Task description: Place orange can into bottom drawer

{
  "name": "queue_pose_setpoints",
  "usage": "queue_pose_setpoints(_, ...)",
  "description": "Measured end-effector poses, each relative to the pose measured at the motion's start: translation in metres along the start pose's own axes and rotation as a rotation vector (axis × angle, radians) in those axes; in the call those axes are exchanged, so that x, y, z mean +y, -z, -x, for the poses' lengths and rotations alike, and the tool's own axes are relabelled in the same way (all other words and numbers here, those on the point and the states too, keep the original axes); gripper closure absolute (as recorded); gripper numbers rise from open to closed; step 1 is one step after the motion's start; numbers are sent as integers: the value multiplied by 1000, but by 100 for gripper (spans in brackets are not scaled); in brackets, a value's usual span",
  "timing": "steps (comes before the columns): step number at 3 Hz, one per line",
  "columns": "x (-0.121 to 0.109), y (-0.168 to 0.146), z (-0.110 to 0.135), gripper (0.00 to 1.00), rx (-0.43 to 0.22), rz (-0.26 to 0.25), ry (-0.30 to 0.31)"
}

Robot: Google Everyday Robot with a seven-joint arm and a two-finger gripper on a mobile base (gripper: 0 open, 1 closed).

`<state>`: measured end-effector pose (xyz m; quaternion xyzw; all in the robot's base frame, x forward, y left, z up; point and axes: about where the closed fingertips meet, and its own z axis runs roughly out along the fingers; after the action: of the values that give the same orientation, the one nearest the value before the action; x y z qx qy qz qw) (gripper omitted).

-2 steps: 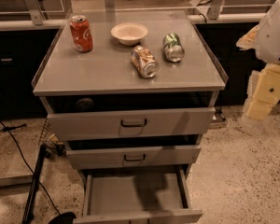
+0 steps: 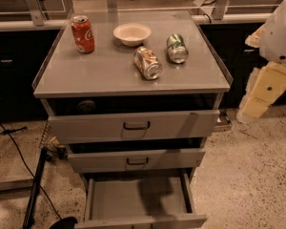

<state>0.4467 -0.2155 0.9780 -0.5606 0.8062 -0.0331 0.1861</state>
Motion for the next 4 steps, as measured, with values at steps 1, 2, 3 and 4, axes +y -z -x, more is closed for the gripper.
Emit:
queue_pose_setpoints(1, -15, -6, 12, 0, -66, -59, -159)
queue_pose_setpoints(2, -33, -18, 26, 0, -139, -96, -314)
queue_pose_setpoints(3, -45, -32, 31, 0, -173, -159, -466)
queue_pose_setpoints(4, -48, -33, 33, 0, -193, -168, -573)
